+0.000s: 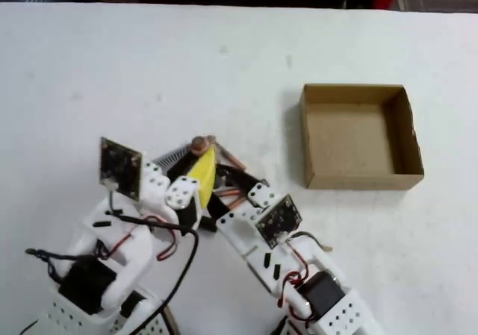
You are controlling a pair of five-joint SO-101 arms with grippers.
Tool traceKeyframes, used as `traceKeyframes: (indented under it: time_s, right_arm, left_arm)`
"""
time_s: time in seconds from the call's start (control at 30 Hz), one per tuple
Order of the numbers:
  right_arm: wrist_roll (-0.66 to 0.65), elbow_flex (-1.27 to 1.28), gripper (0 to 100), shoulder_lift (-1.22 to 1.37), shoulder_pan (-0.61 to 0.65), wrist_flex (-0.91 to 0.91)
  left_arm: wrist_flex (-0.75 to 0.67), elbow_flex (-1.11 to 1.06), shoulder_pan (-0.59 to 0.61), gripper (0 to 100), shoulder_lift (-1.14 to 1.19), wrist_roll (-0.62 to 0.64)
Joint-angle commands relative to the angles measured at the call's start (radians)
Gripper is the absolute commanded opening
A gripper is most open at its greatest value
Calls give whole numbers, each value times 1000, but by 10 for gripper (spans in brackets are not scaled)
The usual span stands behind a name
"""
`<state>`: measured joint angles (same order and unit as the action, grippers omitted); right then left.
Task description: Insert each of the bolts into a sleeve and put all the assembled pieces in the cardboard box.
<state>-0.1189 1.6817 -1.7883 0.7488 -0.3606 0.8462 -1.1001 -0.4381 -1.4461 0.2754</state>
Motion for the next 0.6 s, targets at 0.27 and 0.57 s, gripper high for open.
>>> traceKeyframes:
  time_s: [0.27, 0.57]
  right_arm:
    - [5, 9, 17, -10, -12, -1]
    - [5, 9, 17, -10, -12, -1]
  left_arm:
    - [-6, -78, -10, 23, -15, -14]
    - [-11, -78, -7, 24, -15, -15]
